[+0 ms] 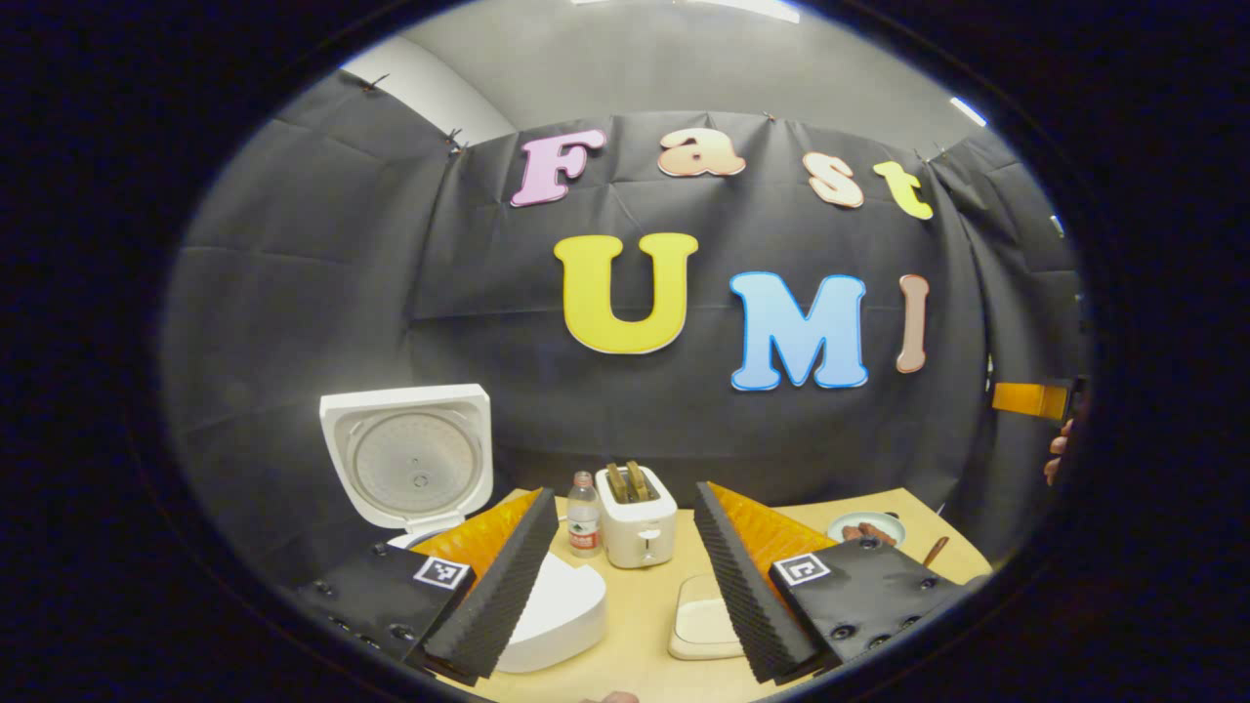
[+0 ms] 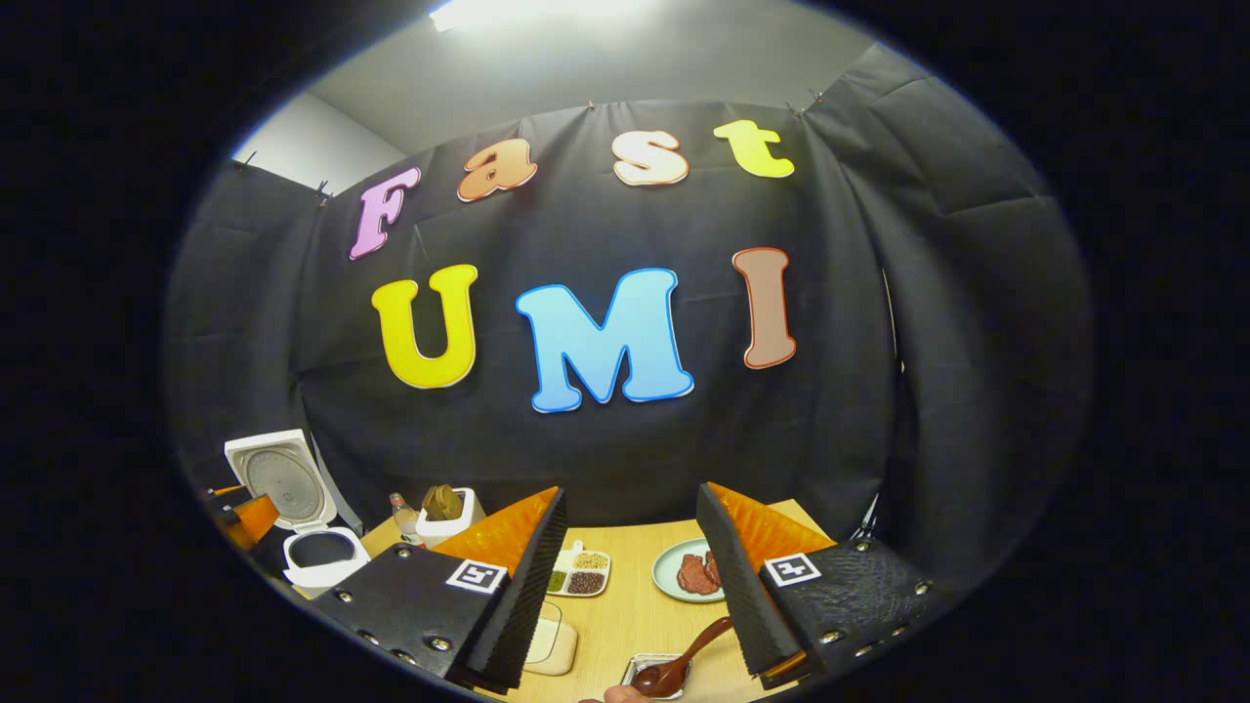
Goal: Close the left gripper, press the button to open the rice cooker; take a wooden spoon from the chopstick holder with the right hand, scoop a spoonful of rice and pour it into the rice cooker, then put the wooden spoon back into the chopstick holder.
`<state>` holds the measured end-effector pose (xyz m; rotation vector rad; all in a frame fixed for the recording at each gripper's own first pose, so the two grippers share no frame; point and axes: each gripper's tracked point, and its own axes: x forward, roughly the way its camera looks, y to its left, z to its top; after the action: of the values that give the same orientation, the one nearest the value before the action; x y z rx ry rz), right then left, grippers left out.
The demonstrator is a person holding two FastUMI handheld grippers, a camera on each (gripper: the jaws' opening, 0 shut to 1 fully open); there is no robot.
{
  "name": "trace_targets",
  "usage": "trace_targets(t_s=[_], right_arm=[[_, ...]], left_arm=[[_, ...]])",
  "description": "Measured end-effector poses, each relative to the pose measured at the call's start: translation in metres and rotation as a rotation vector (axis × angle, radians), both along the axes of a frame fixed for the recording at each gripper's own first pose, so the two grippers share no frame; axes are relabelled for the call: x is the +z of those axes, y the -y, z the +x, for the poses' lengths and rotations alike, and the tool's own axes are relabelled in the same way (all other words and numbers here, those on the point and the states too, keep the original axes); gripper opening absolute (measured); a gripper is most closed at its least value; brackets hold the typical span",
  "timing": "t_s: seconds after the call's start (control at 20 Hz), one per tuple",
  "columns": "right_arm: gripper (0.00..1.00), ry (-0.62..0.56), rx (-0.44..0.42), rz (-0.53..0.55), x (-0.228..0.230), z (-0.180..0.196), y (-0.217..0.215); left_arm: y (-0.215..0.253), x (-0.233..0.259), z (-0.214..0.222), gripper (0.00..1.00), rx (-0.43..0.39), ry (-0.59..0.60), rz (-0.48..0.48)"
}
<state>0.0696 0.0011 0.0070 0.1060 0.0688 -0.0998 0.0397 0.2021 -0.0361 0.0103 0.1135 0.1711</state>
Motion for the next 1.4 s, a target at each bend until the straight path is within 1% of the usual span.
trace_targets(t_s=[0.05,0.15,0.25,0.3,0.35,0.5,0.55,0.65,0.7,0.75,0.8,0.85,0.9,0.95,1.0,1.05,1.1,1.15,1.2,1.25,1.3,1.4], right_arm=[[0.81,0.007,0.012,0.002,0.004,0.000,-0.003],[0.81,0.024,0.020,0.009,0.013,-0.001,-0.005],[0.81,0.038,0.028,0.013,0.019,-0.004,-0.009],[0.81,0.047,0.023,0.009,0.022,-0.005,-0.009],[0.81,0.050,0.018,0.003,0.023,-0.005,-0.006],[0.81,0.049,0.016,-0.018,0.023,-0.004,-0.007],[0.81,0.042,0.014,-0.028,0.019,-0.003,-0.007],[0.81,0.017,0.026,-0.028,0.011,-0.001,-0.010],[0.81,0.004,0.025,-0.024,0.008,-0.002,-0.009],[0.81,-0.002,0.021,-0.020,0.007,-0.001,-0.007],[0.81,-0.002,0.017,-0.018,0.007,0.000,-0.005],[0.81,-0.003,0.012,-0.019,0.007,0.000,-0.003],[0.81,-0.005,0.009,-0.022,0.006,0.001,0.000],[0.81,-0.008,0.005,-0.025,0.005,0.001,0.002],[0.81,-0.010,0.001,-0.027,0.004,0.003,0.004],[0.81,-0.014,-0.003,-0.026,0.002,0.004,0.007],[0.81,-0.020,-0.006,-0.023,-0.001,0.005,0.010],[0.81,-0.027,-0.011,-0.020,-0.004,0.006,0.013],[0.81,-0.031,-0.015,-0.017,-0.005,0.006,0.016],[0.81,-0.033,-0.021,-0.015,-0.005,0.006,0.018],[0.81,-0.034,-0.027,-0.011,-0.006,0.007,0.021],[0.81,-0.035,-0.037,-0.003,-0.007,0.010,0.025]], left_arm=[[-0.007,0.005,0.003,1.00,0.016,0.006,0.004],[-0.032,0.012,0.010,1.00,0.080,0.007,0.016],[-0.066,0.018,0.018,1.00,0.184,0.018,0.032],[-0.083,0.021,0.022,0.98,0.231,0.023,0.041],[-0.095,0.022,0.029,1.00,0.267,0.024,0.042],[-0.143,0.026,0.046,1.00,0.376,0.016,0.018],[-0.162,0.030,0.051,0.97,0.420,0.017,0.013],[-0.199,0.040,0.057,0.99,0.529,0.036,0.045],[-0.209,0.046,0.060,1.00,0.560,0.048,0.059],[-0.216,0.050,0.064,0.97,0.585,0.054,0.070],[-0.223,0.052,0.072,0.97,0.603,0.054,0.079],[-0.229,0.054,0.077,1.00,0.623,0.051,0.084],[-0.235,0.056,0.083,0.96,0.637,0.048,0.084],[-0.242,0.061,0.091,1.00,0.653,0.048,0.079],[-0.251,0.064,0.099,0.99,0.668,0.048,0.074],[-0.258,0.065,0.107,0.96,0.675,0.048,0.069],[-0.267,0.067,0.115,0.99,0.681,0.043,0.062],[-0.276,0.066,0.122,1.00,0.695,0.035,0.063],[-0.286,0.066,0.128,0.96,0.709,0.021,0.062],[-0.294,0.062,0.135,1.00,0.717,0.007,0.047],[-0.301,0.059,0.141,0.97,0.721,-0.008,0.024],[-0.313,0.055,0.148,0.97,0.734,-0.028,0.005]])
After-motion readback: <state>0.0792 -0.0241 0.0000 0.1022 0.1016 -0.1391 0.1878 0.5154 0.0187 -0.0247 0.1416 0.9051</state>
